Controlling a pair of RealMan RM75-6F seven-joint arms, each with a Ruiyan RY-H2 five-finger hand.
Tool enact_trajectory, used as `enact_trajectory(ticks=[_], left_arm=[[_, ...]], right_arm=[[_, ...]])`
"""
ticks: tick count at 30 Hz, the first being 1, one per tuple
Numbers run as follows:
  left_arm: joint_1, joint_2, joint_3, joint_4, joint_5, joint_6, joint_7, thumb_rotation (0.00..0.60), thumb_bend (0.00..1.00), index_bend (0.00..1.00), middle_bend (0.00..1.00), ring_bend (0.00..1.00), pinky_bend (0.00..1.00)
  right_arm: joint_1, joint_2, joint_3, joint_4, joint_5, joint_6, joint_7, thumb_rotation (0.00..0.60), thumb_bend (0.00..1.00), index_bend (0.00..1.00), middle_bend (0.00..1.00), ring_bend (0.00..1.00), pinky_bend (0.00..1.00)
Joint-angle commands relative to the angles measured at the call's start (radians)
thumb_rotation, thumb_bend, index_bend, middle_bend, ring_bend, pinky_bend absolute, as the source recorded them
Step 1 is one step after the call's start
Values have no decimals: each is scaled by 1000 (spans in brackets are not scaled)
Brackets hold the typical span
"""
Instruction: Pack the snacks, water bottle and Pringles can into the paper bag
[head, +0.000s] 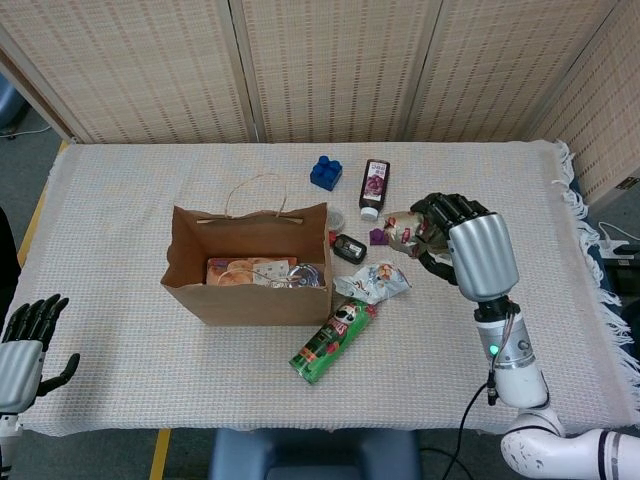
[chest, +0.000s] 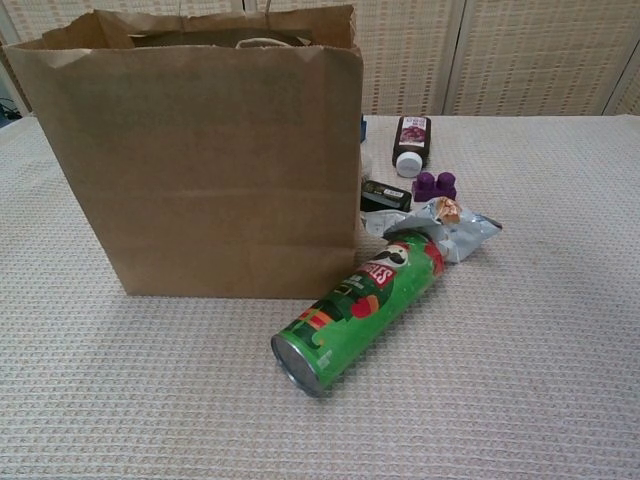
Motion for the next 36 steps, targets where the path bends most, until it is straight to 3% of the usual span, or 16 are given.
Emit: enact_trajectory(ticks=[1, 4, 7, 13, 23, 26, 27, 31, 34, 36], left_arm=[[0, 0, 0, 1, 0, 0, -1, 600, 371, 0, 0, 0, 0], [0, 0, 0, 2, 1, 0, -3, 600, 370, 0, 0, 0, 0], [0, 2, 1, 5, 2, -1, -16, 600, 371, 0, 0, 0, 0], [0, 5, 4, 11, 9, -1, -33, 600, 371, 0, 0, 0, 0], [0, 6, 5, 13, 9, -1, -39, 600, 371, 0, 0, 0, 0], [0, 6, 5, 13, 9, -1, -41, 600, 371, 0, 0, 0, 0], [0, 7, 5, 12, 9, -2, -42, 600, 371, 0, 0, 0, 0], [1, 7, 6, 12, 9, -1, -42, 600, 371, 0, 0, 0, 0], [1, 7, 5, 12, 9, 0, -40, 600, 370, 0, 0, 0, 0], [1, 6, 5, 11, 9, -1, -39, 600, 371, 0, 0, 0, 0]], right_arm=[[103, -110, 69, -17, 82, 5, -115, 600, 485, 600, 571, 615, 757], [135, -145, 82, -9, 99, 4, -150, 600, 485, 599, 571, 615, 756], [271, -284, 118, 61, 151, -25, -276, 600, 485, 597, 571, 614, 754], [389, -462, 145, 165, 210, 5, -342, 600, 485, 588, 571, 609, 748], [479, -599, 132, 300, 253, 5, -381, 600, 485, 550, 571, 586, 737], [479, -612, 123, 303, 304, -1, -421, 600, 452, 448, 562, 506, 674], [478, -611, 121, 299, 320, -3, -436, 600, 409, 371, 530, 443, 630], [471, -589, 116, 263, 375, -14, -480, 600, 219, 29, 255, 144, 390], [464, -572, 121, 236, 387, -12, -475, 600, 139, 0, 132, 41, 276], [460, -561, 120, 226, 383, -6, -475, 600, 127, 0, 115, 27, 253]])
